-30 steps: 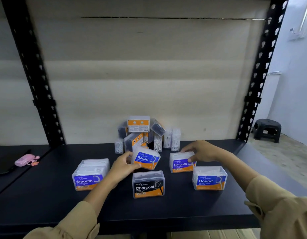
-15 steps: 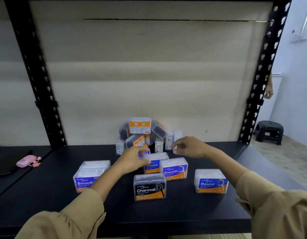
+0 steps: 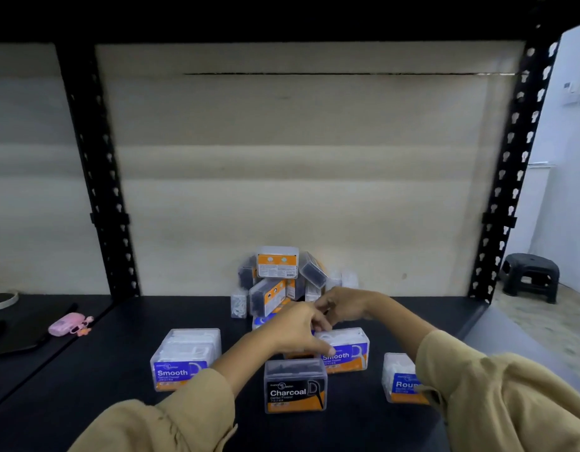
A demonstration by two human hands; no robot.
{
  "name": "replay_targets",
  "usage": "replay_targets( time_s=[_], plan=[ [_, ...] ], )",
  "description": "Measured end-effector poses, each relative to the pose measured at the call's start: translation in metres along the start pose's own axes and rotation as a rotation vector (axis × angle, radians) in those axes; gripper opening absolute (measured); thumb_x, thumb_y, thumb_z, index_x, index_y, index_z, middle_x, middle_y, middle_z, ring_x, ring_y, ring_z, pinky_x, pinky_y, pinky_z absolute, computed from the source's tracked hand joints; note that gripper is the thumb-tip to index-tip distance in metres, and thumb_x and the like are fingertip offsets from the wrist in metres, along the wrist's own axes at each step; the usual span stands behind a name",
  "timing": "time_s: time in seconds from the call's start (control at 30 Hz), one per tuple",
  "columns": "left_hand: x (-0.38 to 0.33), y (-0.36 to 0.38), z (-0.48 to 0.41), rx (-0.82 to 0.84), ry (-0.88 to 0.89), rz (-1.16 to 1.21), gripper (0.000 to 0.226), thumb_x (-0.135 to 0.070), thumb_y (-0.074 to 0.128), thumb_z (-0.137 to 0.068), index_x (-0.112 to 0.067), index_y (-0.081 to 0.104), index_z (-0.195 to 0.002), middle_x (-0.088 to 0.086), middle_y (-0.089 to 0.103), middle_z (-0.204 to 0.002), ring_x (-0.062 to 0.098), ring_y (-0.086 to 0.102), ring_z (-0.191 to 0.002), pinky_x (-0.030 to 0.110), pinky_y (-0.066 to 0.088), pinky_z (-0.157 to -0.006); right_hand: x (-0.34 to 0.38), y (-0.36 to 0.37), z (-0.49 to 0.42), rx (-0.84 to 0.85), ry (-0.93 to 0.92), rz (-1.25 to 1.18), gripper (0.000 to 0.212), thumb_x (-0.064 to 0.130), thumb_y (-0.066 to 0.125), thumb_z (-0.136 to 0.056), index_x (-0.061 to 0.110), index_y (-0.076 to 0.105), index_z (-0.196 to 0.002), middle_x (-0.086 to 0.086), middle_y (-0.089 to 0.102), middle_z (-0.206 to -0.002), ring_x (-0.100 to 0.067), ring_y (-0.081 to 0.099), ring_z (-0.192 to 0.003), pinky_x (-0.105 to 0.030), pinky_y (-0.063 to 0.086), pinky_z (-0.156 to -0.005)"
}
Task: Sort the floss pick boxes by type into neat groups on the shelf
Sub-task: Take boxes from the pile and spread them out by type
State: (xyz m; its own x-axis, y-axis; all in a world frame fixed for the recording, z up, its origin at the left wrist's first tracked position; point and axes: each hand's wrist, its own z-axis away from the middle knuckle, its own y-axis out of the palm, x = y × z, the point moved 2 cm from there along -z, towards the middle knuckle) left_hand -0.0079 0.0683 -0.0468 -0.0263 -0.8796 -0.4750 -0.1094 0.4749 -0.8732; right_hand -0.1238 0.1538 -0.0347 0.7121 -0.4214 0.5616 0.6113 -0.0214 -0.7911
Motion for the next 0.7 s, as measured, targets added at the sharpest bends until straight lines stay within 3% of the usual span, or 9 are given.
replay_targets(
  time_s=[0.13, 0.27, 0.37, 0.5, 0.7],
  plan=[
    [0.001, 0.000, -0.001, -0.030, -0.002, -0.058, 0.041, -0.030, 0.076, -0.073, -0.014, 0.068, -0.110, 0.001, 0.065, -0.106, 0.006, 0.052, -0.083, 0.016, 0.040, -0.065, -0.005, -0.002, 0.002, -0.012, 0.009, -0.062, 0.032, 0.001, 0.058, -0.084, 0.011, 0.065, -0.114, 0.005, 0.066, -0.099, -0.006, 0.059, -0.090, -0.021, 0.047, -0.084],
    [0.000, 0.001, 0.000, -0.042, -0.021, -0.065, 0.037, -0.029, 0.075, -0.073, -0.016, 0.068, -0.108, 0.001, 0.065, -0.107, 0.008, 0.054, -0.087, 0.024, 0.048, -0.073, -0.019, -0.007, 0.009, -0.051, 0.052, -0.082, 0.034, 0.008, 0.059, -0.087, 0.012, 0.061, -0.121, -0.002, 0.064, -0.114, -0.011, 0.057, -0.102, -0.023, 0.046, -0.088],
    [0.001, 0.000, 0.000, -0.022, -0.032, -0.052, 0.038, -0.029, 0.075, -0.073, -0.014, 0.068, -0.107, 0.000, 0.067, -0.109, 0.011, 0.060, -0.093, 0.030, 0.053, -0.080, -0.032, -0.012, 0.019, -0.088, 0.096, -0.092, 0.034, 0.008, 0.059, -0.088, 0.011, 0.061, -0.121, 0.000, 0.064, -0.109, -0.012, 0.057, -0.103, -0.021, 0.047, -0.088],
    [0.010, -0.007, 0.002, 0.026, -0.043, -0.039, 0.039, -0.026, 0.075, -0.075, -0.013, 0.067, -0.111, -0.002, 0.067, -0.111, 0.007, 0.059, -0.090, 0.014, 0.046, -0.070, -0.057, -0.020, 0.036, -0.150, 0.145, -0.114, 0.034, 0.009, 0.060, -0.087, 0.014, 0.062, -0.121, -0.001, 0.067, -0.112, -0.016, 0.059, -0.109, -0.034, 0.044, -0.102],
    [0.046, -0.036, 0.016, 0.108, -0.127, -0.078, 0.042, -0.024, 0.074, -0.077, -0.019, 0.064, -0.118, -0.003, 0.064, -0.118, 0.004, 0.054, -0.096, 0.008, 0.039, -0.071, -0.095, -0.031, 0.068, -0.181, 0.186, -0.168, 0.029, 0.010, 0.061, -0.086, 0.023, 0.067, -0.112, 0.000, 0.070, -0.112, -0.014, 0.063, -0.108, -0.028, 0.047, -0.098]
  ],
)
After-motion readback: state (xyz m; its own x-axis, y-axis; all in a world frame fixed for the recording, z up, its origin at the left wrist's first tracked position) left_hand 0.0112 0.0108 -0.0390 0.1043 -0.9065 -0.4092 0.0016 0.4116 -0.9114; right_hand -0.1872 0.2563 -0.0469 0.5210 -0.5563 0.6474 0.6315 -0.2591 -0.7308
